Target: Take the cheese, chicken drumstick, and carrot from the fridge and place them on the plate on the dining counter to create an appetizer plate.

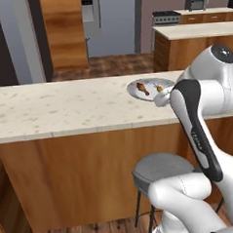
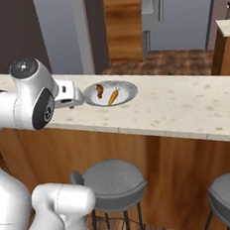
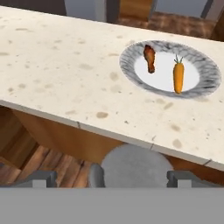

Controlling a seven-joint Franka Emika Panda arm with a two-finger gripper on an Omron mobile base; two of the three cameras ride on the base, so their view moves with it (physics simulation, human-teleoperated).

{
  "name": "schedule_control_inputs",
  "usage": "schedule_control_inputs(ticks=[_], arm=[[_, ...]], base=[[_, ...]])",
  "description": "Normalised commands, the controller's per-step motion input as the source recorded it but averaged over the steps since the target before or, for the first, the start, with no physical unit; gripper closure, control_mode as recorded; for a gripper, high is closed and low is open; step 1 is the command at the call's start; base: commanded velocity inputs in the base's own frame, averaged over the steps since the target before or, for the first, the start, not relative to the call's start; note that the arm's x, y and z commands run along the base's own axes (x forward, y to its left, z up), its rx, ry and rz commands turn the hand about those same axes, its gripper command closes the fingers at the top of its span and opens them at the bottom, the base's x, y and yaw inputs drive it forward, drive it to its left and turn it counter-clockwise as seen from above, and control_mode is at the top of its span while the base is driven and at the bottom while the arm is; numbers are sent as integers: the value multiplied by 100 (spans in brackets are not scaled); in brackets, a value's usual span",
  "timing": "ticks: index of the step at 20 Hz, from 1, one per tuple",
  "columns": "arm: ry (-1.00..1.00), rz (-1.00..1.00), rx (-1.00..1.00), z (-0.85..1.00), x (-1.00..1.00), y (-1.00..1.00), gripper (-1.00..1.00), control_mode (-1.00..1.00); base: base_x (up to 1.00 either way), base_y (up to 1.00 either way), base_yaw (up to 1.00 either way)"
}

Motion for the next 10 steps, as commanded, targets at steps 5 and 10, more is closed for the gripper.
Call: schedule_control_inputs(ticks=[5,10], arm=[[0,0,0,0,0,0,-100,100],[0,0,0,0,0,0,-100,100]], base=[[-39,-50,-4],[-51,-83,-20]])
